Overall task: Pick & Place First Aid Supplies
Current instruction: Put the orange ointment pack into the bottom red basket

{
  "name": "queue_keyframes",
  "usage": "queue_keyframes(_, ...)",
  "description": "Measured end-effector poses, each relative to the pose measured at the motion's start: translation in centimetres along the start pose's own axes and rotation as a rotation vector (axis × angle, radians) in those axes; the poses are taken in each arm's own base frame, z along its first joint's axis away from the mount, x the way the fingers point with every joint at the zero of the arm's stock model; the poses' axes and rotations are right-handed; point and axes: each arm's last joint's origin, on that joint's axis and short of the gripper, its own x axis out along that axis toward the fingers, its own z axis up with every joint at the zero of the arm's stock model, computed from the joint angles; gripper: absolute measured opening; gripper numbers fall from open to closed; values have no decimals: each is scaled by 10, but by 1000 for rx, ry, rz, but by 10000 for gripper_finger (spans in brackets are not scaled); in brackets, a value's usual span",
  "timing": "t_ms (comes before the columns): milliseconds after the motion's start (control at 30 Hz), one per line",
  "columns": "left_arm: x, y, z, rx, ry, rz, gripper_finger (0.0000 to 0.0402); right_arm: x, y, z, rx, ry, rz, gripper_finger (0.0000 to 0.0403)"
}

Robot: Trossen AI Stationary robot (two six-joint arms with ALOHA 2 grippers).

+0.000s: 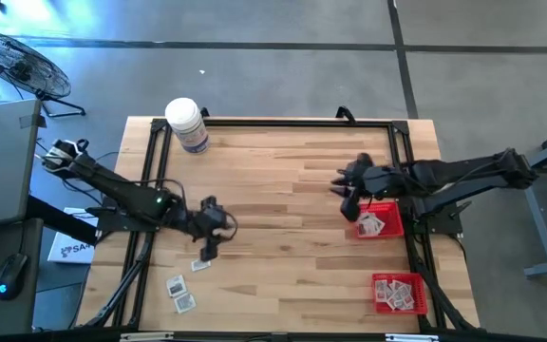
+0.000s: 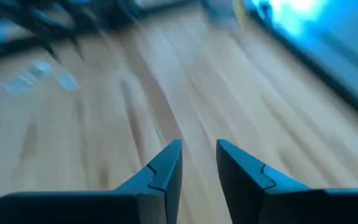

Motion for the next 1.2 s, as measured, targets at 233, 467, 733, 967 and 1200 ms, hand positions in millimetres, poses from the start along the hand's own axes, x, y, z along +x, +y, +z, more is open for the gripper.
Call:
queue_keyframes(233,-6,-18,-36,-63,256,-35,156,26,9,-8,-142,-334,169,91)
queue_keyframes(467,22,-30,-71,28,337,-21,156,40,5,-35,-164,-364,195,87)
queue_keyframes(733,50,-38,-81,52,377,-53,156,43,4,-41,-133,-343,204,87)
queue_keyframes(967,60,-37,-88,76,406,-4,156,43,4,-40,-145,-346,199,87)
queue_keyframes(1200,68,-36,-93,89,433,29,147,43,4,-41,-144,-344,199,87)
